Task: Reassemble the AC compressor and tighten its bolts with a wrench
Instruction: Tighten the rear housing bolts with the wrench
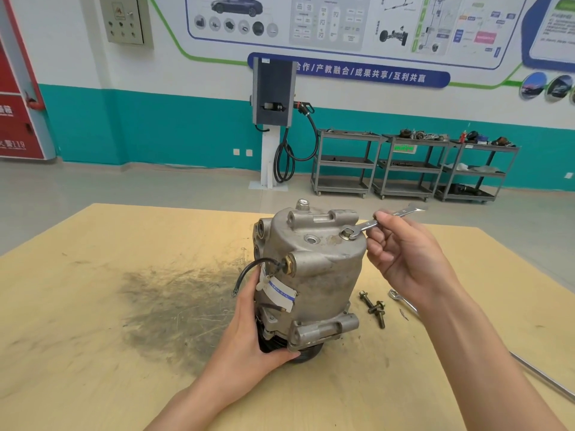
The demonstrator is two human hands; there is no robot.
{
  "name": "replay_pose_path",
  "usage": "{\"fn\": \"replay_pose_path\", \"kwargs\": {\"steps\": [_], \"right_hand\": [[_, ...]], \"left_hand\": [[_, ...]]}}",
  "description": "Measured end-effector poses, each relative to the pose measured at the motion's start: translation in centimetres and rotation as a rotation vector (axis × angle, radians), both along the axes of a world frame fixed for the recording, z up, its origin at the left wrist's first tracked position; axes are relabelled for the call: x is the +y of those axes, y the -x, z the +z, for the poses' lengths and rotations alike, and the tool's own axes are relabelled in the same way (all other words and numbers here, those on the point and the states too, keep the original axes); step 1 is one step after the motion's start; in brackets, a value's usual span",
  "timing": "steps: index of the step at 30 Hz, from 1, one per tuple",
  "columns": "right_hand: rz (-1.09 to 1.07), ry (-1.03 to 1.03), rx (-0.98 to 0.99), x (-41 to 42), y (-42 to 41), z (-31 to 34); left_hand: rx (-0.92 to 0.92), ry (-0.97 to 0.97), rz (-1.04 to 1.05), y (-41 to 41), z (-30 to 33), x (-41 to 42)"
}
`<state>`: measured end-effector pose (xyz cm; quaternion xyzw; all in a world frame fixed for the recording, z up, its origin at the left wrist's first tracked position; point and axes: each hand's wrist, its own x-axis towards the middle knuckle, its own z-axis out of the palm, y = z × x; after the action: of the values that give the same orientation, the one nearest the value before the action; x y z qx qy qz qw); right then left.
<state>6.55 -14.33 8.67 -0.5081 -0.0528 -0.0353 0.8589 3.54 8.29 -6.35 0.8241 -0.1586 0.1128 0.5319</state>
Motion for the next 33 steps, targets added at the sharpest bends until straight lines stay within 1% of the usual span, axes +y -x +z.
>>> {"fn": "replay_pose_path", "kwargs": {"steps": [6, 9, 14, 17, 28, 31, 33], "right_hand": [[0.049, -0.033, 0.017, -0.2, 0.1, -0.3], [0.02, -0.035, 0.008, -0.1, 0.2, -0.5], [-0.089, -0.047, -0.02, 1.3, 0.1, -1.3], [-0.087, -0.064, -0.037, 1.7, -0.1, -1.3], [0.062, 0.085, -0.044, 0.6, -1.1, -0.7], [0.053, 0.106, -0.047, 0.5, -1.0, -0.5], [0.025, 0.085, -0.074, 0.6, -0.8, -0.4]], "left_hand": [[0.001, 0.0, -0.001, 0.2, 0.3, -0.1], [-0.008, -0.005, -0.004, 0.2, 0.4, -0.1], [-0.008, -0.005, -0.007, 0.2, 0.4, 0.0], [-0.009, -0.006, -0.006, 0.2, 0.4, 0.0], [0.015, 0.004, 0.004, -0.1, 0.1, 0.0], [0.006, -0.005, 0.004, 0.0, 0.2, 0.0], [0.007, -0.008, 0.006, 0.1, 0.2, 0.0]]}}
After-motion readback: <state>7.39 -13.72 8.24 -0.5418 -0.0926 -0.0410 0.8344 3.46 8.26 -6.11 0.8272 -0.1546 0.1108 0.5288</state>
